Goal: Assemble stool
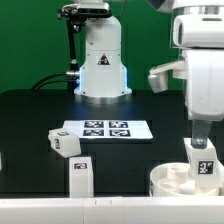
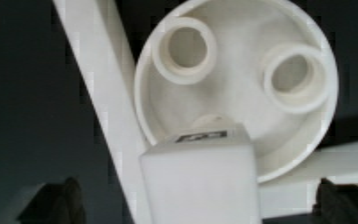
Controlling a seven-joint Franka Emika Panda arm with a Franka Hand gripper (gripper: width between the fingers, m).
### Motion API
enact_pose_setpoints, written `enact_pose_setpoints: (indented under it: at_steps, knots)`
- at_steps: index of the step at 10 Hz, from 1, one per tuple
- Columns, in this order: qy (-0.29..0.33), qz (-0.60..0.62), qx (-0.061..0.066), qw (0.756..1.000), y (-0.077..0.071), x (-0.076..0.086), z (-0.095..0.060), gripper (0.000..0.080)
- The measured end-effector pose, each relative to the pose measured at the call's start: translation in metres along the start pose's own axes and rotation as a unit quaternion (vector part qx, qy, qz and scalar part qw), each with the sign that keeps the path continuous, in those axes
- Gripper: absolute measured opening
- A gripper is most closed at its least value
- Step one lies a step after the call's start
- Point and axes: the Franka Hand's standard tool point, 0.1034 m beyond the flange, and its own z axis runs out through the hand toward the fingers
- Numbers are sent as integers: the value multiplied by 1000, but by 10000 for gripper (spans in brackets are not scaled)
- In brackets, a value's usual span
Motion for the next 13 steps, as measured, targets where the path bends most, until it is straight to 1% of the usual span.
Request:
enact_pose_setpoints:
  at_steps: [1,2,3,4,5,6,7,8,10,11,12,13]
  knots:
    - [-8,-41,-6,999,0,8,8,649]
    - [-12,-70,-5,997,2,9,15,649]
    - [-13,-67,-3,998,3,4,17,649]
    - [-13,-60,-4,998,3,4,17,649]
    - [-13,-59,-3,998,3,4,17,533]
    - [-13,-51,-3,999,3,3,17,388]
    - [-13,-47,-3,999,3,3,18,388]
    - [-13,-27,-3,1000,3,2,18,349]
    - [-14,59,-2,998,2,1,18,349]
    - [-13,115,-2,993,2,1,18,349]
    - [-14,190,-1,982,1,1,18,349]
    - [-13,263,1,965,1,1,18,349]
